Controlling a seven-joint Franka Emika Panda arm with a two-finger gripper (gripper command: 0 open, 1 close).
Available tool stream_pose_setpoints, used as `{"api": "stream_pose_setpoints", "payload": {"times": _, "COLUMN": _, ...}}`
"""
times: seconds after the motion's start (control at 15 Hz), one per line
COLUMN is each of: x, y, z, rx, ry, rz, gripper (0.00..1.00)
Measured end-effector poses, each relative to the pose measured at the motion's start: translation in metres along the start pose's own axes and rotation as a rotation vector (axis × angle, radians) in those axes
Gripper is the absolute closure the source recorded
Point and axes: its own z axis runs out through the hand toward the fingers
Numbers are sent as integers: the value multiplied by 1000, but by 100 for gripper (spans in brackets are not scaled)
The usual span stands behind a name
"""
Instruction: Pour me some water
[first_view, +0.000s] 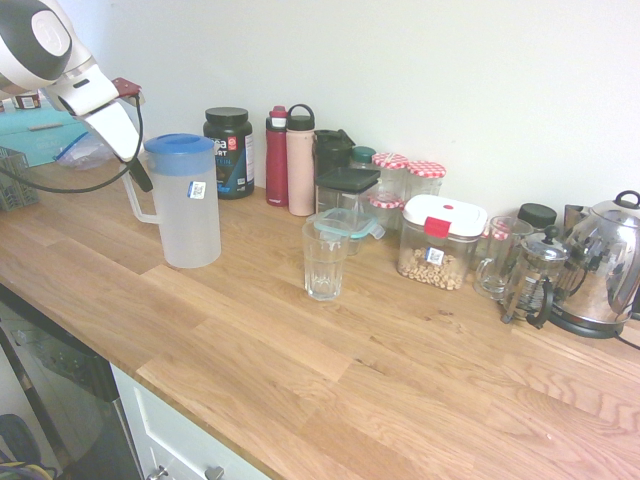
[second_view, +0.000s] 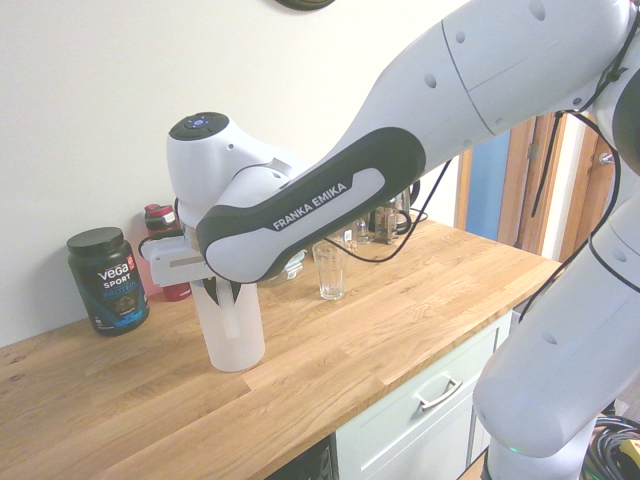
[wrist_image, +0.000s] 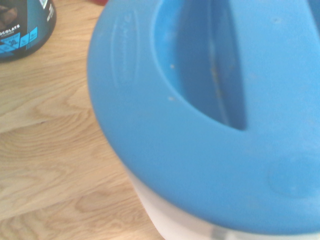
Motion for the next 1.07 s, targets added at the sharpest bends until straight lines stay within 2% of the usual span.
{"api": "stream_pose_setpoints", "payload": {"times": 0.33, "x": 8, "y": 6, "z": -5, "rx": -7, "ry": -8, "rz": -5, "gripper": 100}}
{"api": "stream_pose_setpoints", "payload": {"times": 0.53, "x": 17, "y": 25, "z": -35, "rx": -2, "ry": -42, "rz": -50, "gripper": 100}}
{"api": "stream_pose_setpoints", "payload": {"times": 0.8, "x": 51, "y": 83, "z": -79, "rx": -11, "ry": -77, "rz": -254, "gripper": 100}}
{"api": "stream_pose_setpoints", "payload": {"times": 1.07, "x": 123, "y": 138, "z": -83, "rx": -39, "ry": -180, "rz": -494, "gripper": 100}}
